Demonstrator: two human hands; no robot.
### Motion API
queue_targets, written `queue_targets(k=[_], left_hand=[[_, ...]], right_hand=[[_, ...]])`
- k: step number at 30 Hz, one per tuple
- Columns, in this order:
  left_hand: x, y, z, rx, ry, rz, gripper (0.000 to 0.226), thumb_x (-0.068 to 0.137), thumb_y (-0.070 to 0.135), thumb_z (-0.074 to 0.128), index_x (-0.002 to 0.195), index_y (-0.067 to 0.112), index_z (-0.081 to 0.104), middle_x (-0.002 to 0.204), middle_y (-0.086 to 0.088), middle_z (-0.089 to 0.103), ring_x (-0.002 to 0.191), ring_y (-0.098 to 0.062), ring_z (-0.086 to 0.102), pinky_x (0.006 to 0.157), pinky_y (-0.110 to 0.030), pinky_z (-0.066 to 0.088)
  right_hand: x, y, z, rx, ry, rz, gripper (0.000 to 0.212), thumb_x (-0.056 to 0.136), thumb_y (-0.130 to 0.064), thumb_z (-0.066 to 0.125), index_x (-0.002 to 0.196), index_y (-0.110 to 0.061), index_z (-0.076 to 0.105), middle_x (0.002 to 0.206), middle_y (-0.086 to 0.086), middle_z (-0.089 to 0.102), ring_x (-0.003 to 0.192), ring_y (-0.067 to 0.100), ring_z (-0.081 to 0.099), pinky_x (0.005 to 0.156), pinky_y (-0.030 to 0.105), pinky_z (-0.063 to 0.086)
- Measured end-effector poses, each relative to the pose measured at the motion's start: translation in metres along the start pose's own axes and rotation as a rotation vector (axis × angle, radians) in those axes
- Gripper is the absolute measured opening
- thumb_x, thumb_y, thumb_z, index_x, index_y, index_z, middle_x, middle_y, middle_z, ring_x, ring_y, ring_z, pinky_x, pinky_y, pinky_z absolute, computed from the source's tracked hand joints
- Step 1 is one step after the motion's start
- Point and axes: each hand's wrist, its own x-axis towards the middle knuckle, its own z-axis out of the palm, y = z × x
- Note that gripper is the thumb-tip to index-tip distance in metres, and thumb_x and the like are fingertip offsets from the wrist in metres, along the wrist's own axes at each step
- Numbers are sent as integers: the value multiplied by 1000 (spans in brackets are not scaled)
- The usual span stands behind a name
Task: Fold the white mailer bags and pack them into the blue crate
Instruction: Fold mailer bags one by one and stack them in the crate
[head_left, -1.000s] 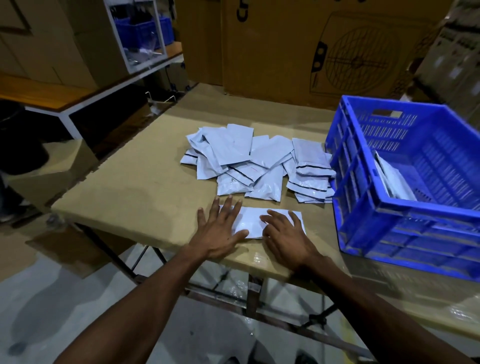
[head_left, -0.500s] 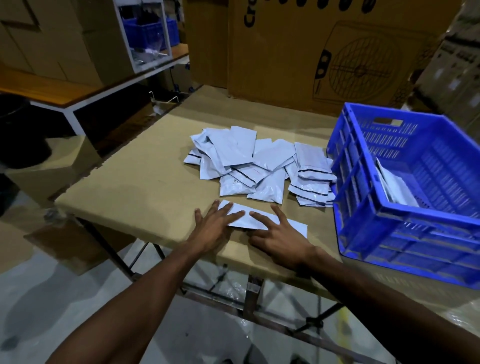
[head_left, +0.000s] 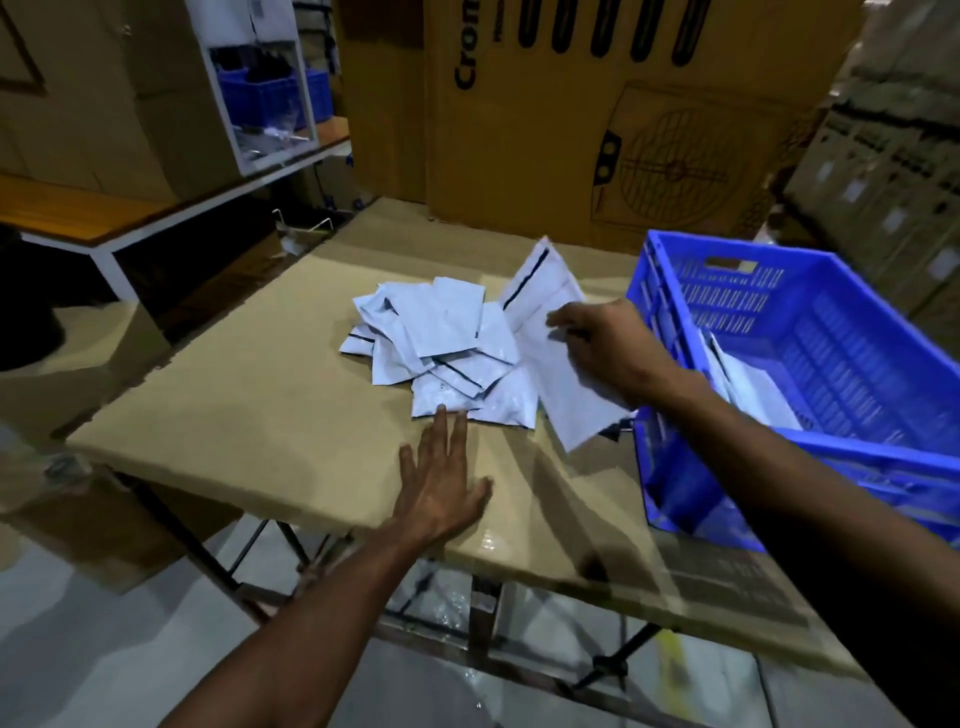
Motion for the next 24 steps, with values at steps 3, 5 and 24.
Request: queue_targets(k=[3,5,24], left_hand=[[8,20,8,11,-30,33,97,95,59,47,158,25,-18,164,-3,-31,154,-28,-9,120,-61,8],[13,33,11,31,-39,57,98,94,59,48,158,27,-18,164,-4,-30,154,-30,-9,120,-61,11],[60,118,49,89,-90,54,80,99,56,39,161,30,-5,166,-1,-24,153,-33,-18,116,-69,9]], right_hand=[[6,20,-35,54,90,122,29,88,2,56,110,-7,72,91,8,74,70,-7,64,61,7,46],[7,36,-57,83,137,158,28,88,4,57,110,-5,72,95,11,75,76,1,67,59,1,44],[-42,195,-127,-630,-256,344,41,85,-5,55,124,-17,58,103,24,61,97,43,61,68,36,45]])
